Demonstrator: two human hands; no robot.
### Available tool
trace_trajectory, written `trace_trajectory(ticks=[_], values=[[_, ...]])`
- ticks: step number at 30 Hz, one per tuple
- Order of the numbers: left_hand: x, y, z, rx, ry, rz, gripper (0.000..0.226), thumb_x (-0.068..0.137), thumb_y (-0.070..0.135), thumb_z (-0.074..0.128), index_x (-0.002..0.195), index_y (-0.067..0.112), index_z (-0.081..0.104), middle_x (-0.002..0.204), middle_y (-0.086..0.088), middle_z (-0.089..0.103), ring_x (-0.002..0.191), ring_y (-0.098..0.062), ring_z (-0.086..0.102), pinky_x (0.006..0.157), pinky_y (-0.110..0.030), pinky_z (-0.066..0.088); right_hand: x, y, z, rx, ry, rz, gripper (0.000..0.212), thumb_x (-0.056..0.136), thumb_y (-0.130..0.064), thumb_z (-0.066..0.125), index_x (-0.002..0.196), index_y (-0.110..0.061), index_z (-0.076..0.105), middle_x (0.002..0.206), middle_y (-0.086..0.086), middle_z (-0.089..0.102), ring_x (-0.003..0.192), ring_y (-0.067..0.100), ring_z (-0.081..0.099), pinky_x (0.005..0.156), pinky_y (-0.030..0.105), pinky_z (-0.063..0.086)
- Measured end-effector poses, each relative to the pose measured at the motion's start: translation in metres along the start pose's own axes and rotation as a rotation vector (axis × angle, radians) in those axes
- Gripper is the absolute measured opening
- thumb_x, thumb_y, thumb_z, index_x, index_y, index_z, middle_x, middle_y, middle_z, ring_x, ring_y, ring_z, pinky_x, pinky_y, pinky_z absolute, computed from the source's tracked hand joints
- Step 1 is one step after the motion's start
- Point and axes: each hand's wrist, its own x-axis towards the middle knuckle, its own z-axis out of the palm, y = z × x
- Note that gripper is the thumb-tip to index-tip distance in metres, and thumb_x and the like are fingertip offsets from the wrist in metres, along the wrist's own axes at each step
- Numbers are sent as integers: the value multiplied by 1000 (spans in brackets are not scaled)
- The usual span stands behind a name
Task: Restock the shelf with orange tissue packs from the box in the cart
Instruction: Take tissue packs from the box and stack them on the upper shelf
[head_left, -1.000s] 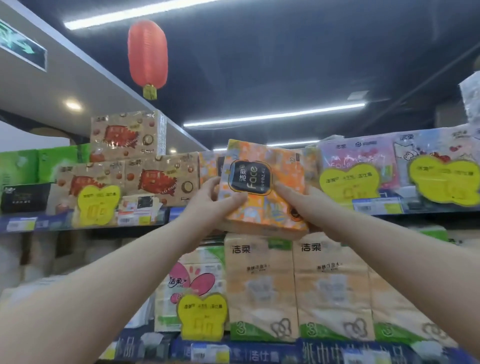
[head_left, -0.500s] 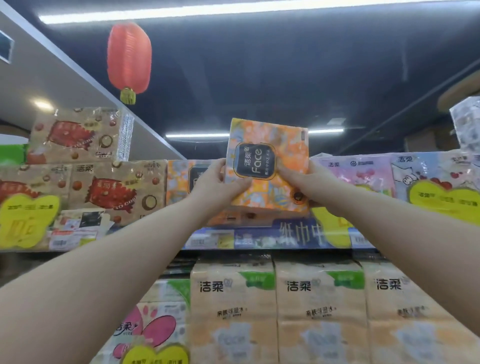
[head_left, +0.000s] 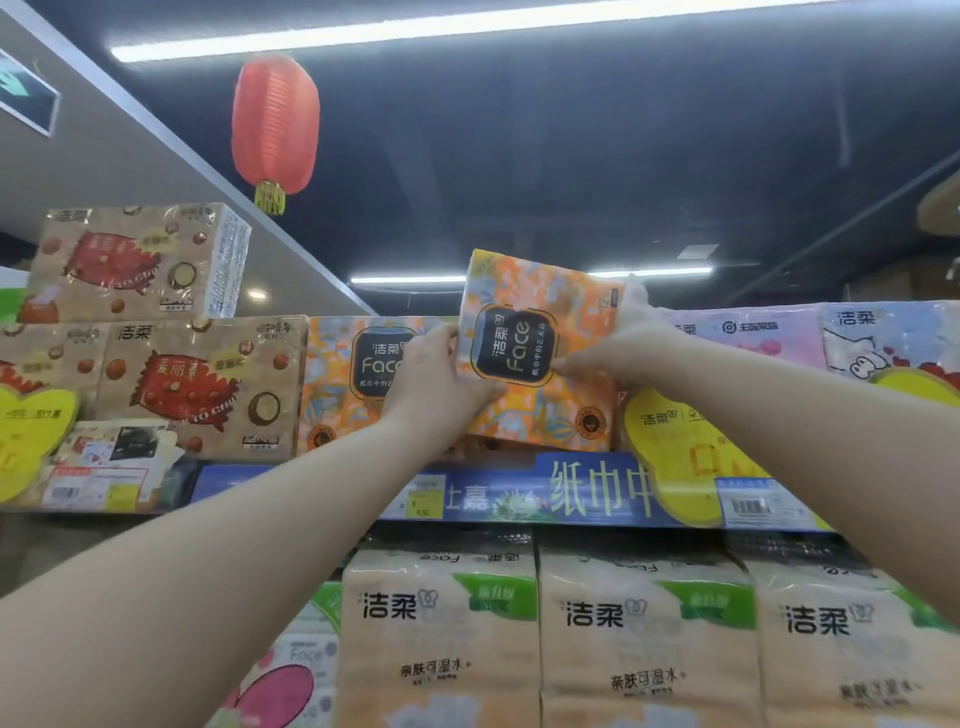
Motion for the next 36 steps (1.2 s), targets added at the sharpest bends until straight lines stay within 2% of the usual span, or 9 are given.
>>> trace_trajectory(ticks=[4, 10, 16, 23, 26, 29, 32, 34, 36], values=[[-6, -2, 7, 50, 43, 42, 48, 76, 22, 77, 119, 21, 56, 121, -1, 50, 114, -20, 48, 91, -29, 37, 2, -6, -1, -156, -48, 9, 136, 65, -33, 86, 148, -24, -22, 149, 12, 33, 131, 32, 41, 98, 48, 47], [-9, -7, 9, 62, 71, 43, 45, 79, 26, 73, 120, 24, 56, 121, -1, 49, 114, -20, 48, 87, -28, 35, 11, -18, 8, -230, 56, 28, 125, 61, -47, 85, 151, -16, 5, 148, 16, 27, 138, 34, 31, 102, 50, 43], [-6, -11, 10, 84, 70, 32, 50, 82, 31, 69, 129, 28, 53, 126, -2, 46, 120, -21, 45, 91, -30, 35, 10, -18, 4, -604, 106, -85, 102, 58, -74, 70, 136, -16, 38, 136, 11, 38, 115, 34, 53, 84, 40, 51], [-5, -9, 9, 104, 44, 21, 51, 83, 34, 68, 131, 28, 52, 130, -2, 45, 122, -23, 44, 94, -32, 36, 6, -9, -6, -883, 154, -305, 81, 69, -81, 51, 126, -24, 46, 121, 2, 57, 113, 27, 55, 73, 32, 38], [-6, -11, 8, 100, 30, 22, 55, 83, 35, 68, 134, 30, 49, 129, -1, 45, 122, -23, 43, 94, -32, 36, 9, -12, -16, -825, 93, -303, 80, 73, -76, 53, 136, -28, 44, 134, 5, 46, 118, 30, 52, 77, 35, 40], [-5, -14, 10, 87, 36, 11, 62, 81, 34, 70, 138, 33, 45, 131, -2, 44, 125, -23, 41, 96, -31, 34, 9, -30, -19, -846, 67, -602, 85, 75, -60, 66, 146, -30, 29, 156, -2, 18, 135, 28, 36, 98, 41, 39], [-3, -16, 12, 60, 52, 6, 66, 80, 34, 71, 140, 33, 44, 128, -4, 45, 121, -24, 44, 94, -30, 34, 5, -57, -5, -1191, -36, -1023, 94, 75, -56, 67, 150, -37, 14, 161, -8, 3, 146, 23, 12, 113, 44, 21], [-1, -14, 14, 85, 44, 13, 61, 79, 35, 71, 136, 30, 48, 125, -4, 46, 119, -25, 45, 95, -33, 38, 7, -72, 9, -1418, -140, -1076, 101, 73, -59, 67, 151, -37, 6, 161, -9, 5, 148, 22, -1, 116, 50, 7], [2, -13, 14, 112, 28, 35, 52, 79, 35, 70, 127, 24, 55, 128, -5, 48, 120, -26, 45, 98, -38, 40, 12, -82, 20, -1539, -253, -1037, 107, 70, -61, 70, 151, -35, 5, 156, -5, 25, 147, 23, 10, 116, 54, 6]])
